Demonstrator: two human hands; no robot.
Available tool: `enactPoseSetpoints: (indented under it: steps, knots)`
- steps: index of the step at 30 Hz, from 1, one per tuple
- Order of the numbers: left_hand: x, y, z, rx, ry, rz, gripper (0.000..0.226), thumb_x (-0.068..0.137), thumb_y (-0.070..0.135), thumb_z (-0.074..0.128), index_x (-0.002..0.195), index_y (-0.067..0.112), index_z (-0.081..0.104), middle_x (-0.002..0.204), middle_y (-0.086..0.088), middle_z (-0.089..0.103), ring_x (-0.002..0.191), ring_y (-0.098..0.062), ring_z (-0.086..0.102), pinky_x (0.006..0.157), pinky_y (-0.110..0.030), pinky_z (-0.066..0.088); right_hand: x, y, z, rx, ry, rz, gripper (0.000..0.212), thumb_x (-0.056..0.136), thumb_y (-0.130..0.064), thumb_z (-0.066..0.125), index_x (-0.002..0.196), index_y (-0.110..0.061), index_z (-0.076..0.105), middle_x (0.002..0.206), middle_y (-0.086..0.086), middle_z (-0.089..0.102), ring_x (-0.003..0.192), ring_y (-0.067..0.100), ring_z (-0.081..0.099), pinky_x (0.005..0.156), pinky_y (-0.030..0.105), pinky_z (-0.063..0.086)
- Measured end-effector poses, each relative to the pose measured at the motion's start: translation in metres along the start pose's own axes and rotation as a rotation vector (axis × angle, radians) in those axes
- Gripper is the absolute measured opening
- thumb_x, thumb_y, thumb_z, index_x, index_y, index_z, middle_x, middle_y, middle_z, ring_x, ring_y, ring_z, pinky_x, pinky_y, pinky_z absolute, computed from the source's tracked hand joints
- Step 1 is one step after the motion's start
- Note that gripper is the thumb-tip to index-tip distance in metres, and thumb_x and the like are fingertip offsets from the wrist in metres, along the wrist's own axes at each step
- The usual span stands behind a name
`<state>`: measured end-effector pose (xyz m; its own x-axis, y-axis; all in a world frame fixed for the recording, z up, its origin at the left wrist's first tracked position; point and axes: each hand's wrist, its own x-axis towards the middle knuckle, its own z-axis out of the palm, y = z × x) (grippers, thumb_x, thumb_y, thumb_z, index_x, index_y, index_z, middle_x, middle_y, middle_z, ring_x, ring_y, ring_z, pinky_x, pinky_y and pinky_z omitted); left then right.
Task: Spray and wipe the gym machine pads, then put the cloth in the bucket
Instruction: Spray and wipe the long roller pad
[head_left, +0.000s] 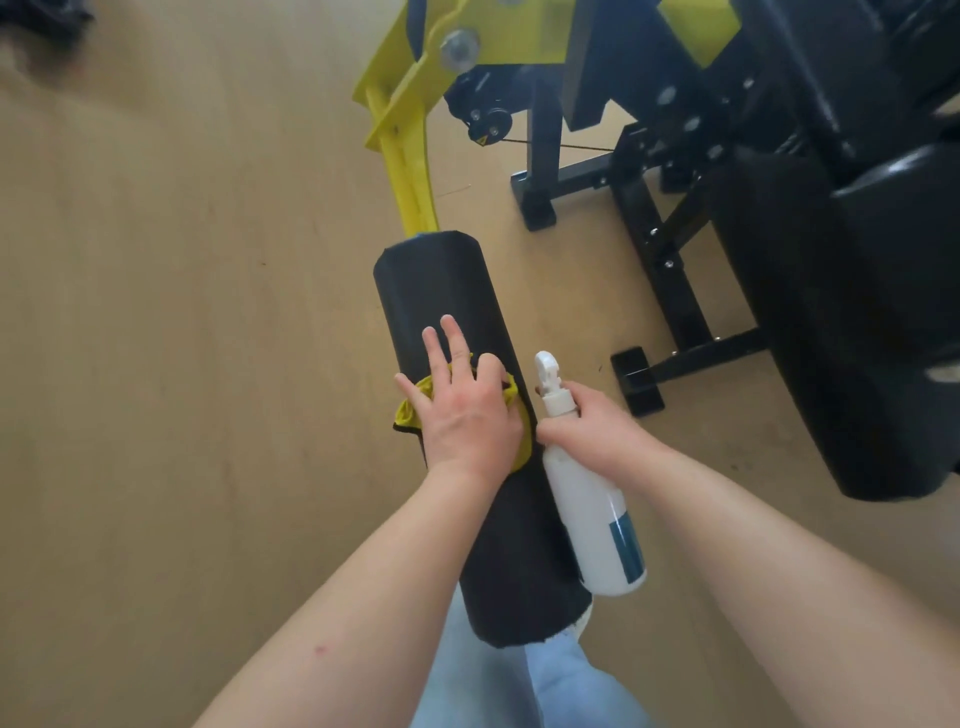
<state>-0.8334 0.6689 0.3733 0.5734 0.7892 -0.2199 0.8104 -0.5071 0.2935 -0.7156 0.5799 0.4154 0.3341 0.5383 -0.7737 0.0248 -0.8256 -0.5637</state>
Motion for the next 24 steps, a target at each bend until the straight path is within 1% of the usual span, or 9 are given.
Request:
enactPoseSetpoints:
  steps: [5,8,9,11,13,15,18,20,24]
  knots:
    - [0.069,-0.012,-0.023,-0.076,0.01,-0.015,0.005,0.098,0.022,0.055,0.102,0.02,0.052,0.172,-0.013,0.005,0.157,-0.04,-0.004,0.12,-0.072,0.009,0.03,-0.025,-0.008,-0.03,-0.027,-0.018,0.032,0.091,-0.021,0.068,0.117,-0.034,0.055,0.091,-0.004,0.061,0.079,0.012,0.058,0.063,0.027,0.042]
    - [0.118,-0.021,-0.035,-0.08,0.063,-0.031,0.006,0.099,0.022,0.055,0.103,0.019,0.052,0.169,-0.014,0.019,0.156,-0.043,0.008,0.119,-0.071,0.012,0.043,-0.03,-0.01,-0.062,-0.065,-0.018,0.027,0.091,-0.021,0.066,0.113,-0.033,0.058,0.09,-0.005,0.06,0.077,0.012,0.055,0.064,0.027,0.039]
    - [0.132,-0.023,-0.038,-0.086,0.093,-0.026,0.007,0.099,0.023,0.054,0.104,0.018,0.053,0.164,-0.015,0.033,0.153,-0.043,0.02,0.118,-0.07,0.016,0.045,-0.03,-0.011,-0.062,-0.071,-0.014,0.024,0.091,-0.021,0.066,0.111,-0.032,0.059,0.09,-0.004,0.059,0.077,0.013,0.054,0.065,0.028,0.04]
    - [0.154,-0.024,-0.046,-0.101,0.131,-0.017,0.013,0.099,0.026,0.053,0.108,0.017,0.055,0.129,-0.012,0.059,0.128,-0.04,0.049,0.111,-0.058,0.034,0.048,-0.029,-0.012,-0.055,-0.078,-0.008,0.022,0.09,-0.021,0.067,0.109,-0.029,0.061,0.09,-0.002,0.059,0.078,0.015,0.054,0.067,0.029,0.041]
    - [0.171,-0.023,-0.057,-0.131,0.148,-0.058,0.018,0.1,0.032,0.05,0.11,0.018,0.054,0.103,-0.005,0.058,0.103,-0.036,0.057,0.091,-0.043,0.042,0.048,-0.029,-0.013,-0.041,-0.077,-0.007,0.019,0.089,-0.02,0.067,0.106,-0.027,0.063,0.089,-0.002,0.06,0.078,0.015,0.055,0.068,0.03,0.042]
    - [0.183,-0.022,-0.067,-0.213,0.165,-0.176,0.025,0.101,0.044,0.048,0.11,0.021,0.054,0.098,-0.004,0.062,0.096,-0.036,0.061,0.084,-0.041,0.048,0.046,-0.028,-0.014,-0.02,-0.075,-0.005,0.016,0.088,-0.019,0.067,0.103,-0.026,0.064,0.087,-0.003,0.062,0.077,0.015,0.057,0.068,0.03,0.043]
    - [0.177,-0.021,-0.066,-0.351,0.24,-0.298,0.039,0.098,0.06,0.046,0.114,0.026,0.057,0.106,-0.001,0.061,0.106,-0.032,0.06,0.084,-0.039,0.048,0.042,-0.025,-0.014,-0.017,-0.06,-0.014,0.012,0.088,-0.022,0.068,0.099,-0.022,0.064,0.086,0.0,0.062,0.077,0.017,0.058,0.07,0.033,0.045]
    - [0.159,-0.025,-0.057,-0.369,0.239,-0.353,0.047,0.093,0.066,0.05,0.125,0.032,0.056,0.133,-0.003,0.052,0.127,-0.03,0.048,0.097,-0.044,0.044,0.038,-0.023,-0.012,-0.037,-0.058,-0.02,0.01,0.089,-0.023,0.068,0.098,-0.025,0.063,0.088,0.001,0.062,0.078,0.017,0.059,0.07,0.033,0.045]
    - [0.107,-0.035,-0.043,-0.522,0.1,-0.416,0.077,0.087,0.074,0.056,0.155,0.048,0.03,0.163,-0.008,0.028,0.146,-0.034,0.035,0.115,-0.049,0.037,0.021,-0.014,-0.006,-0.08,-0.077,-0.019,0.013,0.089,-0.026,0.068,0.101,-0.024,0.063,0.093,0.006,0.064,0.082,0.02,0.061,0.072,0.035,0.047]
